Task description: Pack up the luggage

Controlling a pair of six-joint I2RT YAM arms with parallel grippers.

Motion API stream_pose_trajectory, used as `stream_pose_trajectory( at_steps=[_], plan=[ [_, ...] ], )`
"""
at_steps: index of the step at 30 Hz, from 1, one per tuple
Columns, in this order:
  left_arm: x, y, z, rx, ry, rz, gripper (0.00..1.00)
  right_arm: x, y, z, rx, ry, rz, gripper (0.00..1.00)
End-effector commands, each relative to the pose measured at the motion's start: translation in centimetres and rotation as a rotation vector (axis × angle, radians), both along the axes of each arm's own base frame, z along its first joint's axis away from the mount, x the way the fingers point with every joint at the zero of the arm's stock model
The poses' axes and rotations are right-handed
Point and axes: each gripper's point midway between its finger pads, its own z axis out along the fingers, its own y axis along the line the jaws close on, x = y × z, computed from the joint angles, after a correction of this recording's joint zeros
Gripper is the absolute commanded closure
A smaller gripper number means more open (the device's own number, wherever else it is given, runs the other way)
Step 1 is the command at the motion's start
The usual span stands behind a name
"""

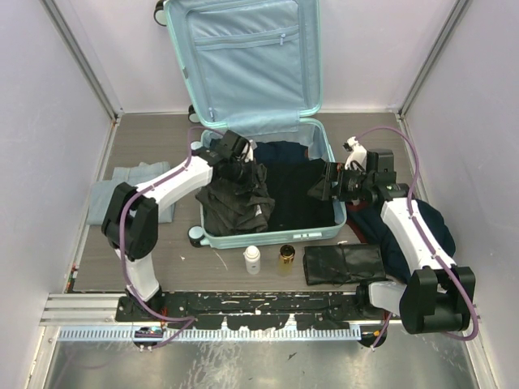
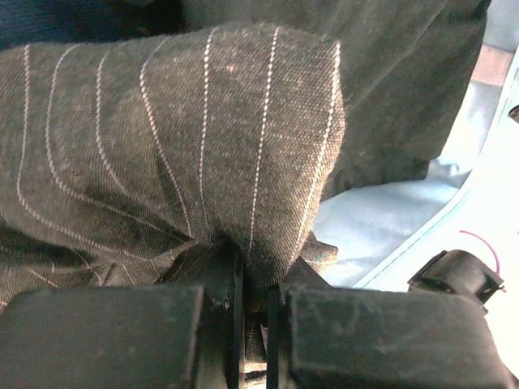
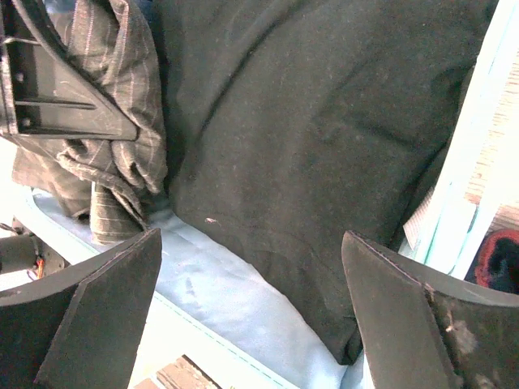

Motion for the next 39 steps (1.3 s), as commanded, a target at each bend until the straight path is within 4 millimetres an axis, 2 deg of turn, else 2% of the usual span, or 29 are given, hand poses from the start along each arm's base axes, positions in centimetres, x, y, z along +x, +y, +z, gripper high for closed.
stream_pose_trajectory(
  at_steps=[1,6,9,11,13,14,15,16,18,20,24,27,31,35,39],
  plan=[
    [1.0,-3.8,1.5,-0.160,-0.011,0.012,1.00,1.0,-0.5,2.0,-0.043,-0.082,0.017,0.04],
    [0.9,-4.6,0.0,-0.143,0.014,0.018,1.00,0.6,-0.6,1.4,-0.052,-0.056,0.024,0.05],
    [1.1,-4.6,-0.4,-0.122,-0.004,-0.007,0.92,0.5,-0.5,1.1,-0.053,-0.044,0.042,0.05],
    [0.9,-4.3,-0.1,-0.100,-0.034,-0.062,0.73,0.5,-0.2,1.3,-0.041,-0.044,0.060,0.06],
    [0.2,-3.8,1.1,-0.082,-0.090,-0.183,0.56,0.7,0.0,1.8,-0.032,-0.056,0.072,0.07],
    [-0.4,-3.2,1.8,-0.065,-0.113,-0.233,0.45,0.8,0.1,2.0,-0.026,-0.061,0.077,0.07],
    [-0.6,-2.7,2.6,-0.054,-0.155,-0.272,0.27,1.0,0.3,2.4,-0.019,-0.072,0.080,0.09],
    [-0.6,-2.1,3.5,-0.053,-0.195,-0.300,0.17,1.2,0.4,2.7,-0.015,-0.079,0.082,0.10],
    [-0.8,-0.6,5.8,-0.077,-0.278,-0.345,0.06,1.6,1.0,3.2,-0.002,-0.096,0.090,0.12],
    [-1.0,1.1,7.4,-0.107,-0.325,-0.396,0.04,1.8,1.7,3.7,0.010,-0.112,0.101,0.16],
    [-1.0,5.1,9.5,-0.085,-0.371,-0.417,0.05,2.0,3.8,4.3,0.031,-0.135,0.147,0.24],
    [-0.1,9.3,10.7,-0.088,-0.374,-0.323,0.09,1.8,6.1,4.7,0.037,-0.145,0.216,0.29],
    [2.9,17.4,11.4,0.058,-0.442,-0.093,0.09,1.6,9.6,5.8,0.031,-0.196,0.322,0.34],
    [4.5,25.8,9.1,0.289,-0.403,0.132,0.04,1.2,13.0,6.2,0.033,-0.204,0.419,0.34],
    [4.7,30.3,5.6,0.514,-0.345,0.172,0.00,0.6,15.5,5.0,0.055,-0.154,0.481,0.31]
  ],
)
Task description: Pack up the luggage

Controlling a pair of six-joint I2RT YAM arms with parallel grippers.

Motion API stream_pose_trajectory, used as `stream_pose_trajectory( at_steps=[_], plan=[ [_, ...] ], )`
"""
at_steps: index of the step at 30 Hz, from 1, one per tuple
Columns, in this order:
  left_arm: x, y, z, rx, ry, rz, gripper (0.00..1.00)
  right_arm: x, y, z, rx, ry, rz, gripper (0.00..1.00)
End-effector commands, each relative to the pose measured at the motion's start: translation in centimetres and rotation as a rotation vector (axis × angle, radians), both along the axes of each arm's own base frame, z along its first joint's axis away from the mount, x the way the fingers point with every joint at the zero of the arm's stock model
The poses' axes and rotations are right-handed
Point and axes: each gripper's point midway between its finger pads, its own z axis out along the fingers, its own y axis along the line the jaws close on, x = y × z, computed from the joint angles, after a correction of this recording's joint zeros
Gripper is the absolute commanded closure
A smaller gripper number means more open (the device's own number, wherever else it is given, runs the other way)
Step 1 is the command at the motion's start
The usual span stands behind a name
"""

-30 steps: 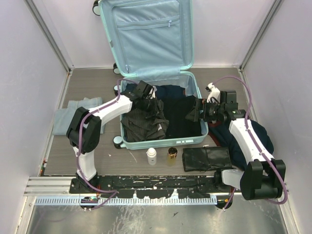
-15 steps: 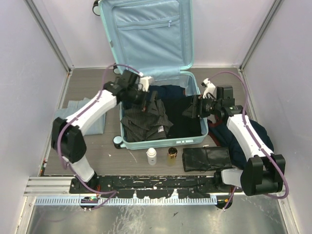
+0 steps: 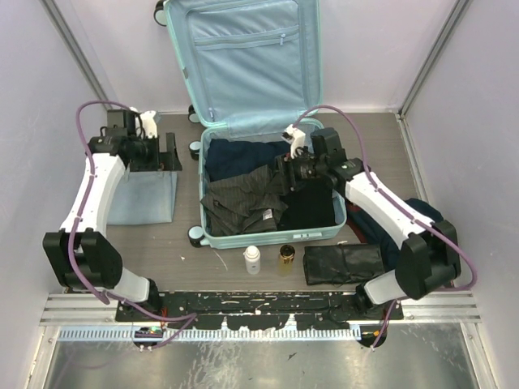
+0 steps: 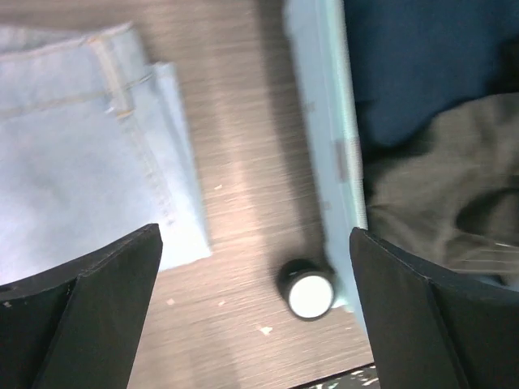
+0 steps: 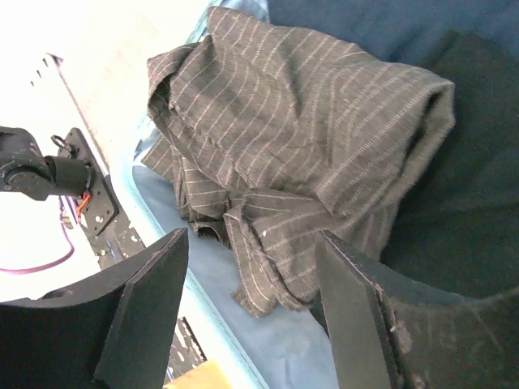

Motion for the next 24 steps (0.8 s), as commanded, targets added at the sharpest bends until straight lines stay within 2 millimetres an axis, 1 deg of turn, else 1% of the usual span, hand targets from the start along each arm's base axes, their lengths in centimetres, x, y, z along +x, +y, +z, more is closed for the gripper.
stream_pose_trajectory(
  at_steps=[1,4,5,6,8,10,12,14,15,17,18,20,21,24],
  plan=[
    [-0.6,5.0,-3.9,0.274,0.080,0.089,0.01,0.6,2.8,1.0,0.042,-0.036,0.069,0.31],
    [-0.4,6.2,-6.6,0.340,0.139,0.101,0.01,0.9,4.4,-0.2,0.037,-0.041,0.094,0.30],
    [-0.1,6.6,-7.7,0.358,0.162,0.106,0.01,1.0,4.9,-0.6,0.036,-0.039,0.100,0.30],
    [0.0,6.9,-8.8,0.375,0.188,0.110,0.01,1.0,5.2,-1.2,0.030,-0.031,0.105,0.30],
    [0.7,7.5,-10.5,0.407,0.205,0.127,0.01,1.2,5.4,-2.9,0.007,-0.009,0.095,0.30],
    [1.2,7.8,-11.9,0.426,0.226,0.121,0.00,1.6,4.7,-5.2,-0.048,-0.001,0.077,0.30],
    [1.8,7.8,-13.0,0.432,0.237,0.124,0.01,1.8,3.5,-7.0,-0.098,0.011,0.061,0.30],
    [2.2,7.5,-14.2,0.448,0.254,0.117,0.03,2.0,1.8,-8.6,-0.131,0.054,0.025,0.30],
    [2.4,7.2,-14.8,0.455,0.259,0.112,0.03,2.3,0.6,-9.2,-0.137,0.082,-0.004,0.30],
    [2.6,6.7,-16.0,0.466,0.277,0.104,0.05,2.1,-1.2,-10.4,-0.148,0.134,-0.039,0.31],
    [2.6,6.5,-16.6,0.480,0.285,0.096,0.06,1.9,-1.9,-10.7,-0.156,0.150,-0.046,0.31],
    [2.8,6.1,-17.4,0.508,0.296,0.078,0.07,1.5,-2.5,-10.5,-0.165,0.150,-0.042,0.31],
    [2.8,6.1,-17.9,0.514,0.302,0.079,0.08,1.4,-2.6,-10.0,-0.163,0.137,-0.040,0.31],
    [2.8,6.5,-19.1,0.541,0.334,0.087,0.12,1.1,-2.3,-7.2,-0.122,0.085,-0.023,0.30]
  ],
)
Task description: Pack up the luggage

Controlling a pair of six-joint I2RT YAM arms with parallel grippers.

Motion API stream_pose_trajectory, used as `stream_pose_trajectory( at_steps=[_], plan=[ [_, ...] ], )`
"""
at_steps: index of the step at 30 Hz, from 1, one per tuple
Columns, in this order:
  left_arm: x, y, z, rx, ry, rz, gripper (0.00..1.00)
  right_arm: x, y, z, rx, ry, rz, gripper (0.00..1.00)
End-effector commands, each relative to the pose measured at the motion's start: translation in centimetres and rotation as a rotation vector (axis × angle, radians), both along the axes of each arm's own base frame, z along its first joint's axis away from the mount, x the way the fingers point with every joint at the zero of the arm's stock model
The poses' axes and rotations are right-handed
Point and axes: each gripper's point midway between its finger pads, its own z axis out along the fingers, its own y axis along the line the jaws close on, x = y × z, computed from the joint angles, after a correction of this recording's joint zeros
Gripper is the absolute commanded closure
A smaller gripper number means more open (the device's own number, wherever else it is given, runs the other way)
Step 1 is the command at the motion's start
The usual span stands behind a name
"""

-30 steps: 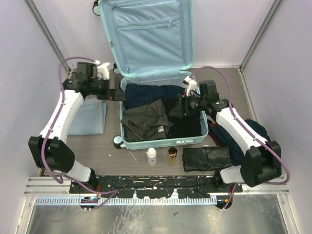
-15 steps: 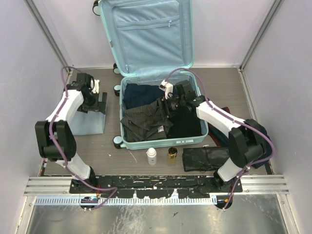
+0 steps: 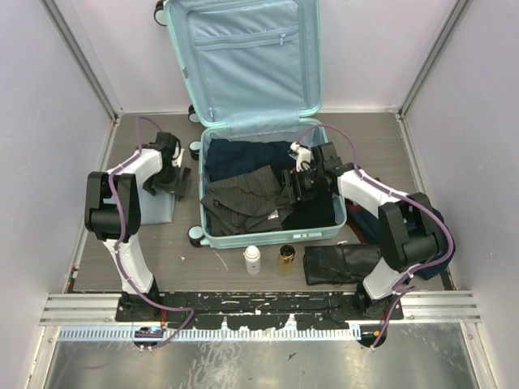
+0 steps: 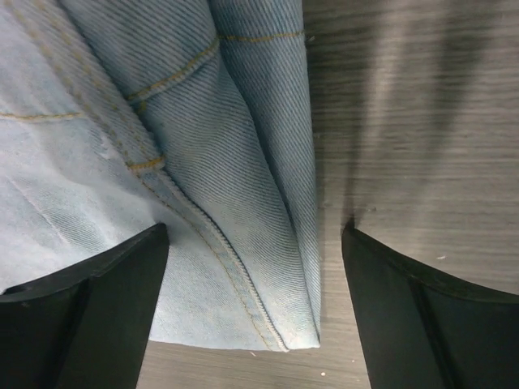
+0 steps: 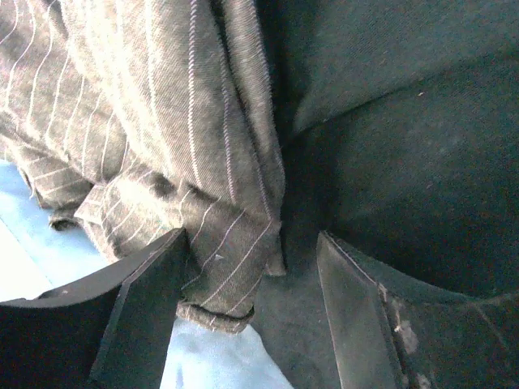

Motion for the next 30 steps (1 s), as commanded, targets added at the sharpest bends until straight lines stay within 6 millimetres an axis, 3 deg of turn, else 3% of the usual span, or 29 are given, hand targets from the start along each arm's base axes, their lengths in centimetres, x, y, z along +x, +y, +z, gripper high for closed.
stream_pose_trajectory(
  at_steps=[1,4,7,9,11,14,20,30],
  plan=[
    [1.5,0.6,-0.7,0.059,-0.023,0.010,0.17,-0.6,0.6,5.0,0.050,-0.129,0.056,0.29],
    [1.3,0.9,-1.5,0.051,0.002,0.013,0.38,-0.5,0.5,7.1,0.048,-0.179,0.071,0.29],
    [0.9,1.1,-2.0,-0.023,0.042,0.071,0.75,-0.4,-0.1,8.3,0.037,-0.216,0.059,0.28],
    [0.5,1.6,-2.0,-0.077,0.068,0.118,0.91,-0.5,-0.6,8.8,0.034,-0.229,0.050,0.28],
    [0.1,1.7,-1.5,-0.151,0.075,0.148,1.00,-0.5,-1.0,9.3,0.032,-0.240,0.040,0.28],
    [0.1,1.0,1.1,-0.299,0.037,0.173,1.00,-0.6,-1.6,10.1,0.033,-0.257,0.023,0.28],
    [-1.4,-2.2,9.1,-0.583,-0.035,0.163,1.00,-0.8,-2.8,11.0,0.062,-0.251,-0.029,0.28],
    [-5.6,-8.1,18.7,-0.923,-0.102,0.106,1.00,-1.6,-3.5,10.9,0.073,-0.241,-0.053,0.27]
  ],
)
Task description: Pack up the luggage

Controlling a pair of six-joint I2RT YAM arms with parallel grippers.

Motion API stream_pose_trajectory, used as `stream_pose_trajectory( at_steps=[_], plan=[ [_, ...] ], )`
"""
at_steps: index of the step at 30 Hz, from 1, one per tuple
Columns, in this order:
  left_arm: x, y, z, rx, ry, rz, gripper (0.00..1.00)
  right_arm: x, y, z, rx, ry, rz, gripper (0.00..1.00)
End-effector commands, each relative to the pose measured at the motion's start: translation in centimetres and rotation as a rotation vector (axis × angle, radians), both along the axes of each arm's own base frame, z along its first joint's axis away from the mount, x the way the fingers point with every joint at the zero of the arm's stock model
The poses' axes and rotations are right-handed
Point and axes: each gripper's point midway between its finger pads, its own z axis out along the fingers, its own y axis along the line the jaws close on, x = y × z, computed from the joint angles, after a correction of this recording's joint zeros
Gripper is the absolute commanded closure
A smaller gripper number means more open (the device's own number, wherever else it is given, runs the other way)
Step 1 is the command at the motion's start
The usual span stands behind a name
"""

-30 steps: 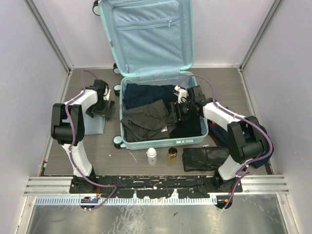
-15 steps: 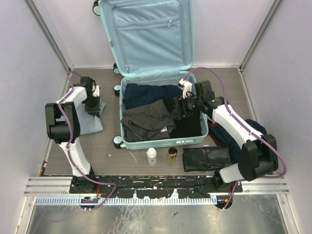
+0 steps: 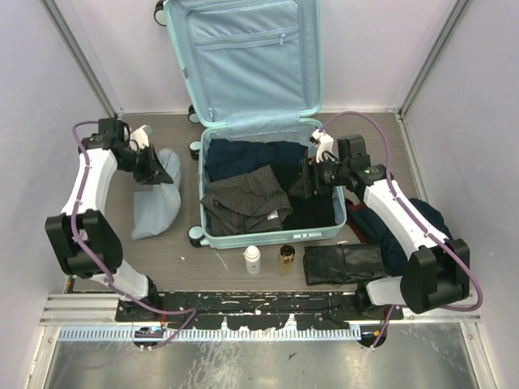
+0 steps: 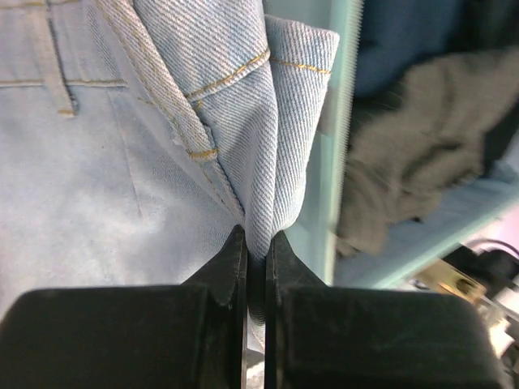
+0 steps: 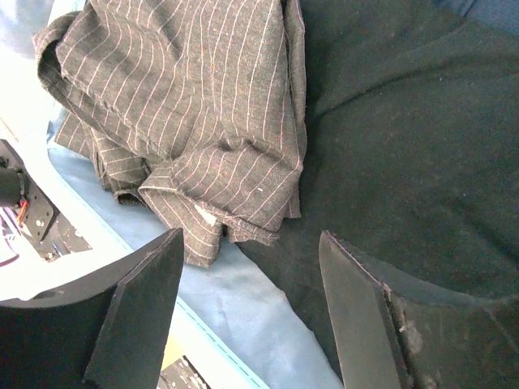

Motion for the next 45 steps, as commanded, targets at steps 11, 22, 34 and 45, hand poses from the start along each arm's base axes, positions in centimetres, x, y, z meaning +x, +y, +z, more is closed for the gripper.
stream_pose_trajectory(
  at_steps=[11,22,34,45],
  plan=[
    [-4.1,-11.4,13.1,-0.436,-0.168,-0.174,1.00,-0.6,-0.3,2.2,0.021,-0.056,-0.005,0.28],
    [-4.9,-19.3,13.7,-0.279,-0.222,-0.323,1.00,-0.9,-1.7,2.1,-0.010,-0.059,-0.028,0.27],
    [-3.7,-28.4,9.5,-0.208,-0.272,-0.411,1.00,-1.5,-3.5,2.4,-0.038,-0.067,-0.061,0.25],
    [-1.9,-32.9,4.0,-0.184,-0.214,-0.415,1.00,-2.2,-4.4,2.1,-0.059,-0.071,-0.073,0.24]
  ],
)
